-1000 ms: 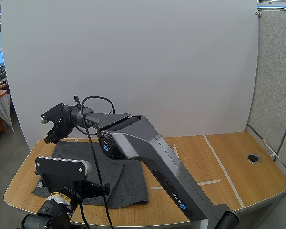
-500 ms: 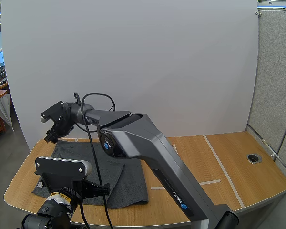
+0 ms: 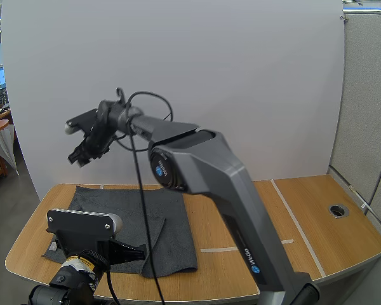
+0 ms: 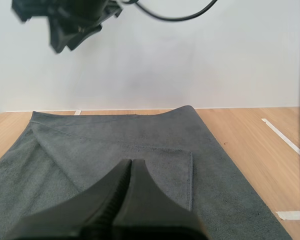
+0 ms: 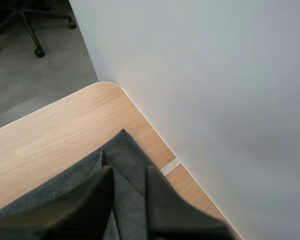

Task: Fold the towel

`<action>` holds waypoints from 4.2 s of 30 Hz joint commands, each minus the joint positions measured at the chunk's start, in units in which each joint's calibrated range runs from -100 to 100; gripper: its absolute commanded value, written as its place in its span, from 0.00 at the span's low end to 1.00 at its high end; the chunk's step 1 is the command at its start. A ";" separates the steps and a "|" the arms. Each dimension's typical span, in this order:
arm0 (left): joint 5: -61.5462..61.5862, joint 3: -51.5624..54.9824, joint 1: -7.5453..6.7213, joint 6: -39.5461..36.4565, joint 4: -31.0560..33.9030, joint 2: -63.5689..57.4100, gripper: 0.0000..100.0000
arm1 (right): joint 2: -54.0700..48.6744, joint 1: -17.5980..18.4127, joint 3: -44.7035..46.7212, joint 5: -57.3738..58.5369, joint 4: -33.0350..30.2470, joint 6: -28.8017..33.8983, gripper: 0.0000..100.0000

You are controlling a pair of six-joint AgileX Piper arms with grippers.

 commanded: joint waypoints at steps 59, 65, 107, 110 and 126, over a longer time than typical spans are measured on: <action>-1.18 0.06 -0.17 -0.13 -0.96 -0.19 0.00 | -86.13 -16.83 74.68 9.60 -3.37 -12.99 0.00; -1.18 0.06 -0.17 -0.13 -0.96 -0.19 0.00 | -91.52 -9.98 76.78 7.24 -6.62 -9.78 0.00; -1.18 0.06 -0.17 -0.13 -0.96 -0.19 0.00 | -101.49 -7.25 76.90 24.58 -19.79 5.27 0.00; -1.18 0.06 -0.17 -0.13 -0.96 -0.19 0.00 | -103.76 -7.23 76.90 25.37 -19.54 5.27 0.00; -1.18 0.06 -0.17 -0.13 -0.96 -0.19 0.00 | -107.24 -7.23 76.90 25.37 -19.41 6.45 0.00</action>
